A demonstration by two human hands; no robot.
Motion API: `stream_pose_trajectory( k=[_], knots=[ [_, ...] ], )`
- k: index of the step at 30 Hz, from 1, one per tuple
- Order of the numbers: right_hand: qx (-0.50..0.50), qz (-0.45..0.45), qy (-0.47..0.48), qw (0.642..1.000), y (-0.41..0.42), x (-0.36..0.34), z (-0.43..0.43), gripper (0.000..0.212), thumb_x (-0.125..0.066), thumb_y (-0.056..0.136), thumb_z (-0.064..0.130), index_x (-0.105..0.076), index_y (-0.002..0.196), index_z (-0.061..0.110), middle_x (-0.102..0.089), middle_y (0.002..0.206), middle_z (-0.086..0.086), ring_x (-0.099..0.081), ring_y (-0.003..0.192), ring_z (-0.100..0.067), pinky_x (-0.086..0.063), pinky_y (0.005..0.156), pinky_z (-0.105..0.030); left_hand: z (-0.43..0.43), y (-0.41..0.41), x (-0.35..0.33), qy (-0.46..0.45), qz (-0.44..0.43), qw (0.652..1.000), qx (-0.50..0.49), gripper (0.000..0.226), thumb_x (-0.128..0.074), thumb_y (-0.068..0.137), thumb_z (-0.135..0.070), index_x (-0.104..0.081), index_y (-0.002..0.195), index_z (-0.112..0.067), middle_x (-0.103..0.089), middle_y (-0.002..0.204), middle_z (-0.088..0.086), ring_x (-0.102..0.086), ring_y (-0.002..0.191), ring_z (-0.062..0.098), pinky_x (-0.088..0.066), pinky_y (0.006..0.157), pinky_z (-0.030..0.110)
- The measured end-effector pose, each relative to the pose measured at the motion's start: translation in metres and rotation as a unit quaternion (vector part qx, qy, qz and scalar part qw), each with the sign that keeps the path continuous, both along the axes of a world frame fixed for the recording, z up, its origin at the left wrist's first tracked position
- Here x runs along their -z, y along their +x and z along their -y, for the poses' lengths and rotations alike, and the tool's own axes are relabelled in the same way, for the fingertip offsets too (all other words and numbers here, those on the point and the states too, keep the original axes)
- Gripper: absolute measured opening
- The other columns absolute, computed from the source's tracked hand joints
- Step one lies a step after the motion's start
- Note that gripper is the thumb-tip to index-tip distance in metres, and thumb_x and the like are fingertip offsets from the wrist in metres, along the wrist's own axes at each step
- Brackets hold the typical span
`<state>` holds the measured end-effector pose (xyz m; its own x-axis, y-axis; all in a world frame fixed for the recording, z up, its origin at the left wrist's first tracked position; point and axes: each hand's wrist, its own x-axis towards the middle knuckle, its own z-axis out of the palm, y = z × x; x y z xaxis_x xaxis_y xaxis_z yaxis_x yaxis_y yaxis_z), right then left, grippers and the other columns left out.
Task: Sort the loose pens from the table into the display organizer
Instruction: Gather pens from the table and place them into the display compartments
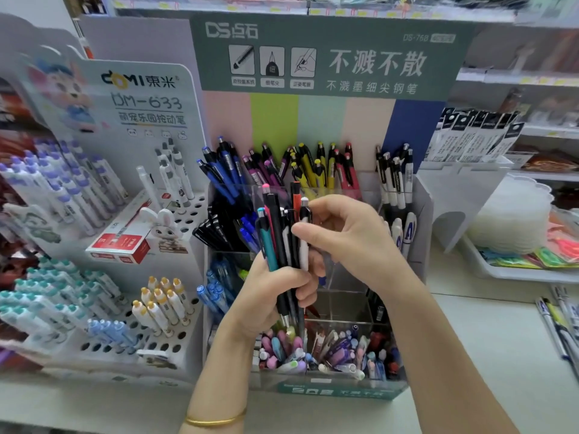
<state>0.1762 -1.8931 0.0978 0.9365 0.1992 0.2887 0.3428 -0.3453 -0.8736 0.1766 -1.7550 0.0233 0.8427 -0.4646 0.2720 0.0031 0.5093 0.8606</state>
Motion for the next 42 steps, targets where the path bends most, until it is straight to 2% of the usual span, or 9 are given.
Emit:
stream_pose_trajectory(
  k=[3,8,13,18,22,25,31,35,42],
  knots=[
    [0.0,-0.007,0.006,1.0,-0.001,0.004,0.002,0.006,-0.066,0.089,0.016,-0.067,0.088,0.021,-0.063,0.062,0.013,-0.056,0.054,0.001,-0.042,0.053,-0.01,0.001,-0.003,0.004,-0.029,-0.01,0.999,0.02,0.018,-0.056,0.074,-0.003,-0.065,0.089,-0.006,-0.062,0.082,0.007,-0.048,0.051,0.011,-0.04,0.048,0.024],
    [-0.034,-0.05,0.065,0.996,-0.005,0.006,0.005,0.012,-0.057,0.094,0.012,-0.067,0.1,0.01,-0.058,0.059,-0.003,-0.052,0.047,-0.013,-0.047,0.05,-0.028,0.002,-0.005,0.006,-0.056,-0.009,0.998,0.02,0.027,-0.052,0.079,-0.002,-0.058,0.104,0.003,-0.064,0.09,0.013,-0.057,0.058,0.015,-0.045,0.049,0.024],
    [-0.025,-0.05,0.051,0.997,-0.002,0.011,0.005,0.015,-0.06,0.093,0.014,-0.065,0.107,0.012,-0.061,0.067,0.001,-0.055,0.054,-0.008,-0.045,0.053,-0.019,0.0,-0.009,0.005,-0.044,-0.018,0.999,0.014,0.022,-0.054,0.079,-0.005,-0.061,0.099,0.0,-0.064,0.086,0.009,-0.056,0.057,0.015,-0.045,0.048,0.024],
    [0.027,0.045,0.015,0.999,-0.001,0.015,0.002,0.04,-0.068,0.086,0.01,-0.056,0.119,0.028,-0.055,0.087,0.008,-0.055,0.069,-0.003,-0.046,0.064,-0.014,-0.001,-0.011,0.005,-0.003,-0.024,1.0,-0.015,0.014,-0.06,0.078,-0.005,-0.056,0.091,-0.002,-0.059,0.08,0.007,-0.048,0.054,0.013,-0.042,0.049,0.025],
    [0.054,0.163,-0.077,0.982,-0.005,0.014,0.0,0.04,-0.068,0.085,0.008,-0.062,0.12,0.024,-0.054,0.099,0.004,-0.055,0.073,-0.01,-0.046,0.073,-0.011,-0.004,-0.01,0.003,0.049,0.006,0.995,-0.082,0.021,-0.061,0.082,-0.003,-0.051,0.1,0.0,-0.058,0.082,0.007,-0.047,0.056,0.017,-0.043,0.051,0.028],
    [0.057,0.216,-0.147,0.964,-0.008,0.017,-0.004,0.042,-0.07,0.083,0.007,-0.063,0.123,0.019,-0.051,0.102,0.003,-0.054,0.077,-0.01,-0.048,0.076,-0.014,-0.006,-0.012,0.0,0.074,0.013,0.989,-0.124,0.017,-0.055,0.087,0.011,-0.048,0.092,-0.004,-0.058,0.068,-0.003,-0.046,0.052,0.015,-0.041,0.049,0.027],
    [0.016,0.085,-0.048,0.995,-0.007,0.011,-0.005,0.033,-0.071,0.082,0.006,-0.06,0.101,0.03,-0.048,0.1,0.001,-0.061,0.07,-0.008,-0.053,0.069,-0.016,-0.006,-0.014,-0.003,0.081,-0.001,0.988,-0.13,0.016,-0.062,0.087,0.001,-0.054,0.101,-0.003,-0.056,0.067,0.0,-0.046,0.051,0.013,-0.04,0.046,0.026],
    [-0.042,-0.041,0.049,0.997,-0.005,0.007,-0.001,0.02,-0.066,0.086,0.005,-0.057,0.097,0.019,-0.058,0.084,-0.007,-0.058,0.053,-0.008,-0.051,0.048,-0.025,-0.008,-0.017,-0.004,0.091,0.001,0.99,-0.11,0.017,-0.06,0.087,-0.005,-0.055,0.103,-0.003,-0.062,0.081,0.009,-0.048,0.054,0.014,-0.041,0.048,0.026],
    [0.014,-0.044,-0.001,0.999,-0.012,0.021,-0.007,0.016,-0.072,0.083,0.021,-0.058,0.091,0.019,-0.059,0.072,-0.005,-0.053,0.047,-0.004,-0.048,0.043,-0.024,-0.005,-0.026,0.006,0.184,-0.034,0.974,-0.125,0.023,-0.059,0.091,0.003,-0.05,0.107,-0.011,-0.06,0.078,0.007,-0.048,0.055,0.017,-0.043,0.048,0.031]
  ],
)
